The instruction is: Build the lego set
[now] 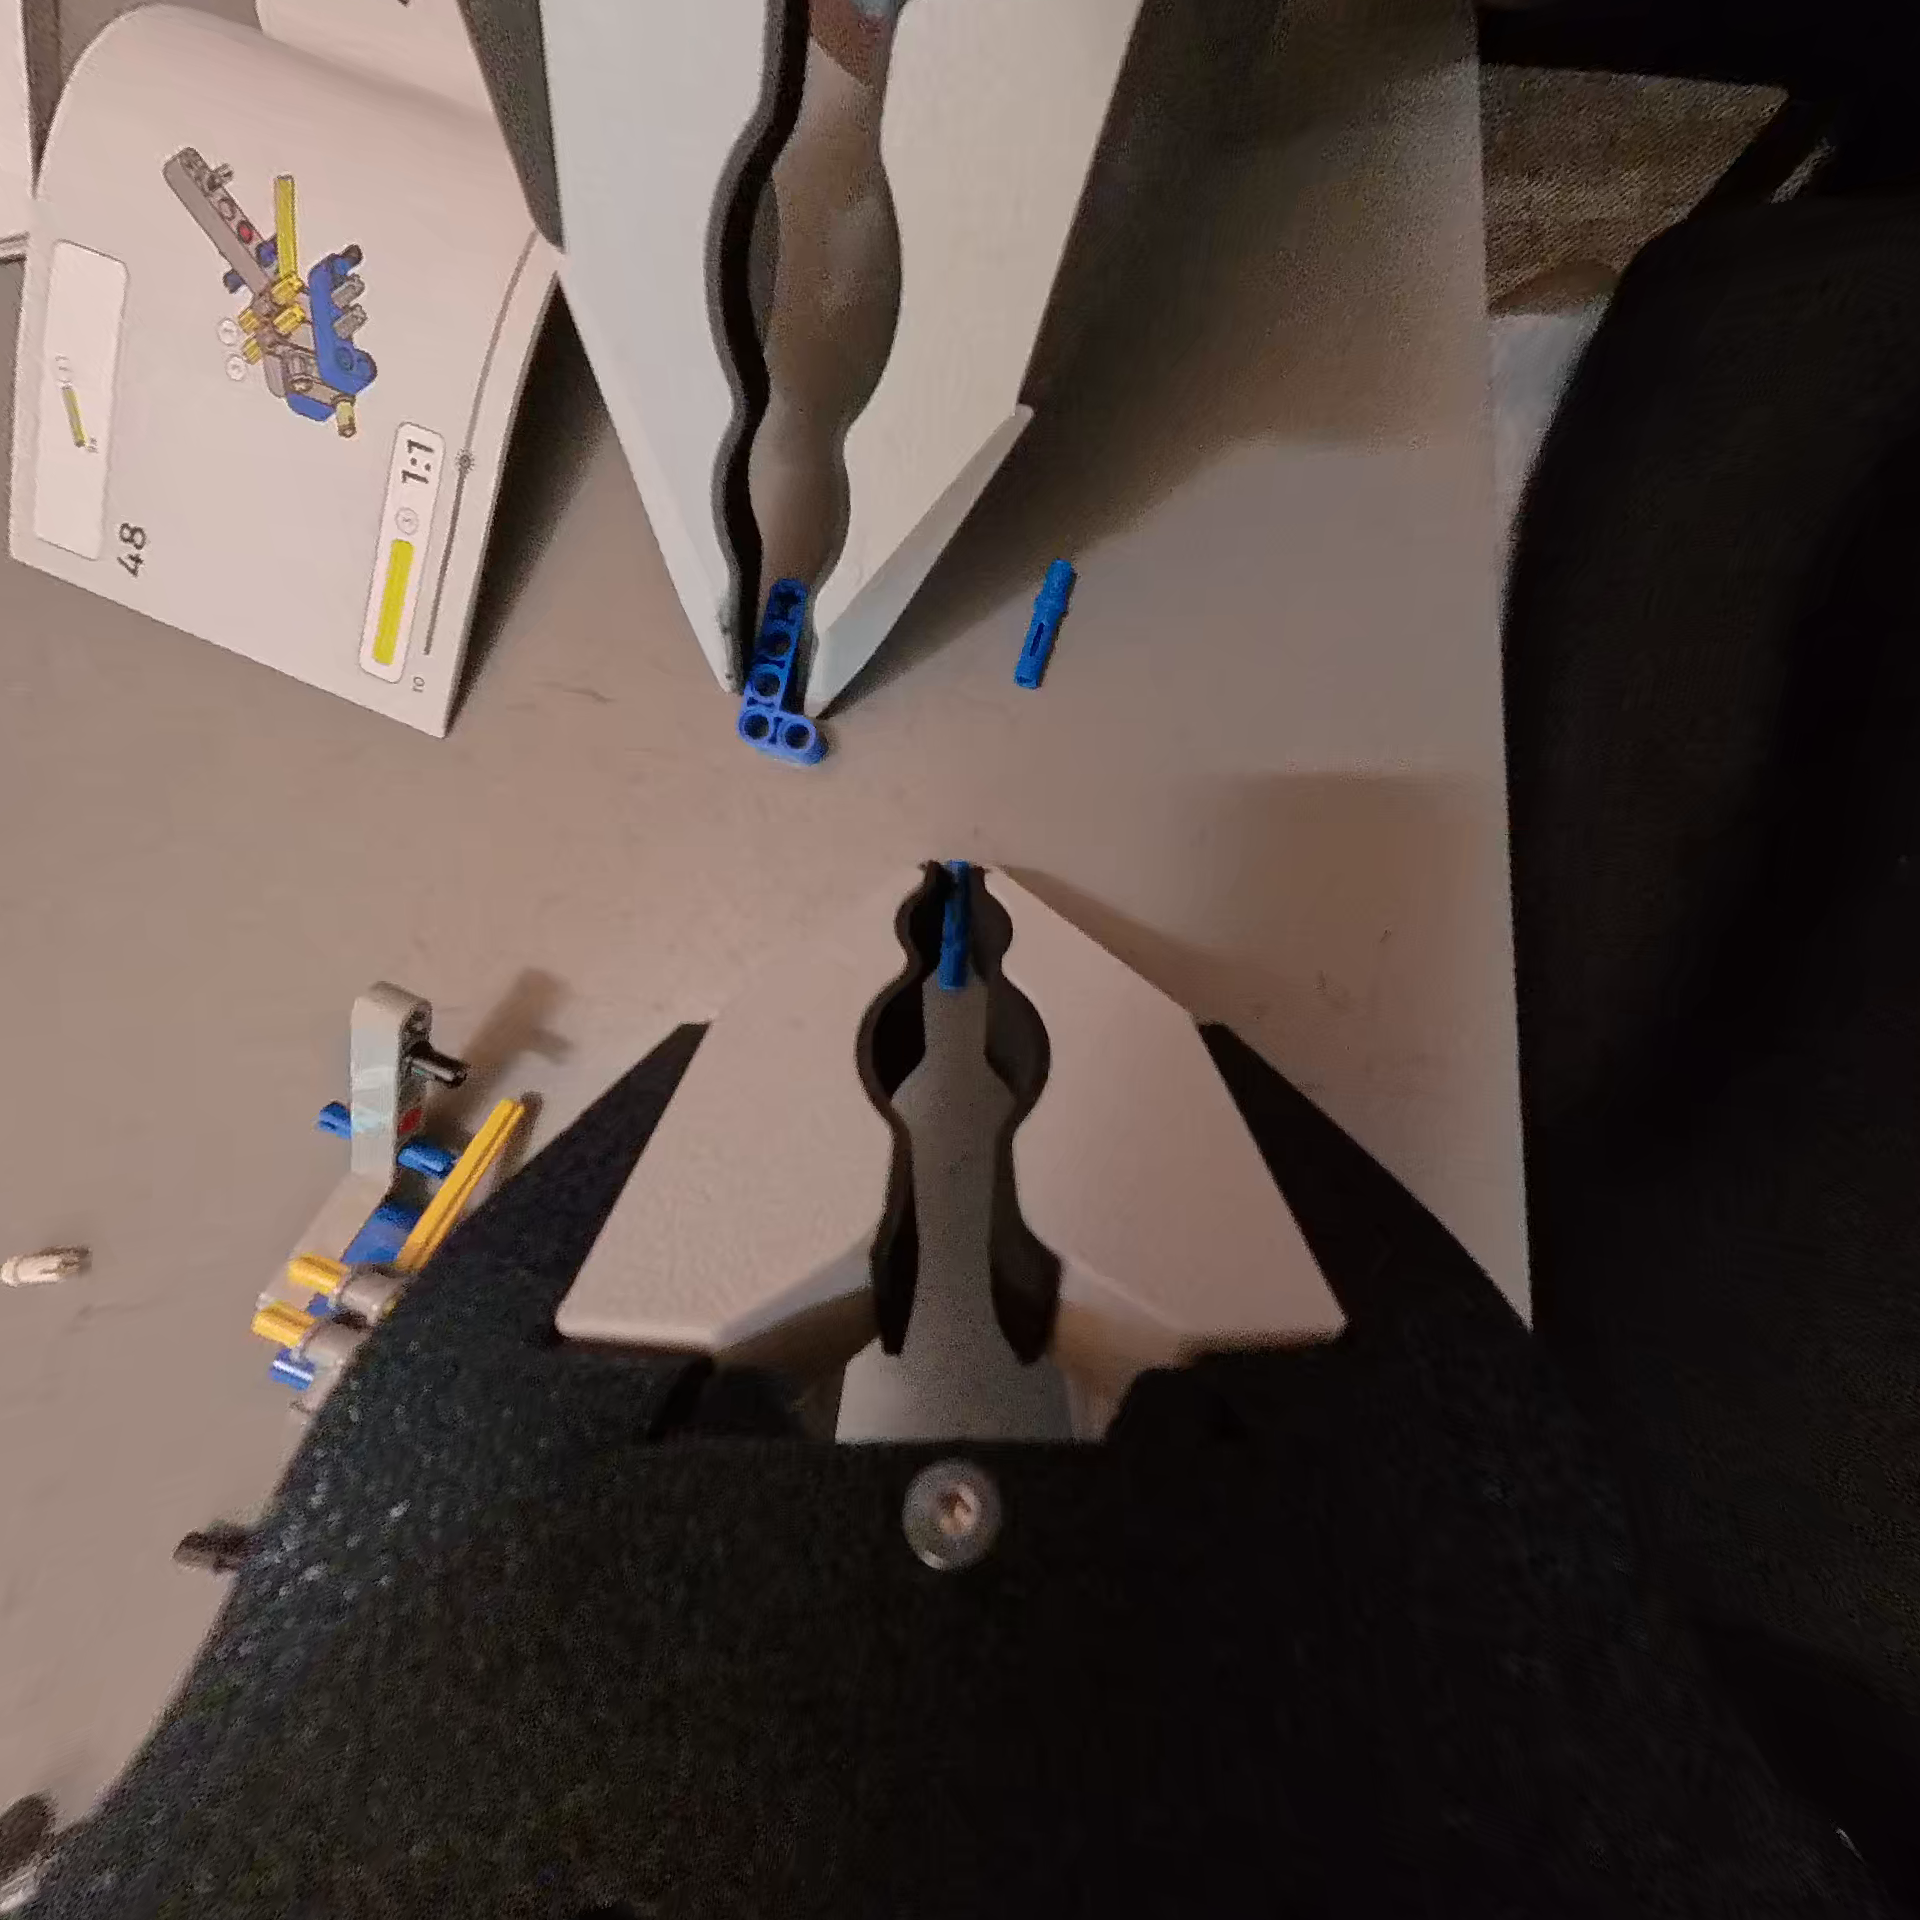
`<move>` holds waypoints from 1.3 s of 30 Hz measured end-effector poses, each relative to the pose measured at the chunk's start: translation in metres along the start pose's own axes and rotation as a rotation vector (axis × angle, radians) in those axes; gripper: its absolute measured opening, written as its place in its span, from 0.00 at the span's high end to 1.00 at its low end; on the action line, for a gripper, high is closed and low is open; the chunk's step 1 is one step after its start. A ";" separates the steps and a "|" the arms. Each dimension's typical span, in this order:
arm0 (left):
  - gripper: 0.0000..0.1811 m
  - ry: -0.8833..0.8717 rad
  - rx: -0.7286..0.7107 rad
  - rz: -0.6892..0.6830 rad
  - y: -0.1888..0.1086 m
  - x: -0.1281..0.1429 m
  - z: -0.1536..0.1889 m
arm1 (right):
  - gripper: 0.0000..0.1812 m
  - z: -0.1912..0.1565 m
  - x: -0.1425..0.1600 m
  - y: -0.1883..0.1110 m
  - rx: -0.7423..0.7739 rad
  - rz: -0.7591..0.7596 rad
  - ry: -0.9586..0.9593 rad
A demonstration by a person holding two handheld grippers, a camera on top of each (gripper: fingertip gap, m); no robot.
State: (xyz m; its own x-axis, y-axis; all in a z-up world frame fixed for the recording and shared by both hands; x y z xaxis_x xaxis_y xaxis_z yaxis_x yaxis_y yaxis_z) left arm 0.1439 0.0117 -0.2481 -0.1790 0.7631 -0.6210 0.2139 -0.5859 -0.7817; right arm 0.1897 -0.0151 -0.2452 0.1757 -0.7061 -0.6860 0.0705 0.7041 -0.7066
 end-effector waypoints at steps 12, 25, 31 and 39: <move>0.99 -0.100 -0.123 0.632 -0.041 -0.071 -0.018 | 0.87 -0.017 -0.028 -0.034 0.175 0.217 0.065; 1.00 -0.273 -0.098 1.183 -0.083 -0.120 -0.020 | 0.93 -0.003 -0.087 -0.070 0.355 0.723 0.301; 1.00 -0.378 -0.020 1.291 -0.092 -0.120 -0.023 | 1.00 0.002 -0.090 -0.078 0.469 0.719 0.219; 1.00 -0.473 0.021 1.351 -0.093 -0.117 -0.027 | 0.95 0.005 -0.092 -0.082 0.537 0.700 0.222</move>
State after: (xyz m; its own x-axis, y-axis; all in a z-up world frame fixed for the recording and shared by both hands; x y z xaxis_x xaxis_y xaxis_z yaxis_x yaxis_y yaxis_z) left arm 0.1707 -0.0152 -0.1011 -0.1516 -0.5320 -0.8331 0.4619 -0.7832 0.4161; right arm 0.1730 -0.0074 -0.1228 0.1612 -0.0625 -0.9849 0.4767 0.8788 0.0223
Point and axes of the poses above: each gripper's, where its closed fingertips meet, y out along the fingers, x out of its underside, z = x × y across the jaws, the point moved 1 cm from there along -y, back along the fingers, and after that the axes turned 2 degrees about y, right-handed, at the moved point
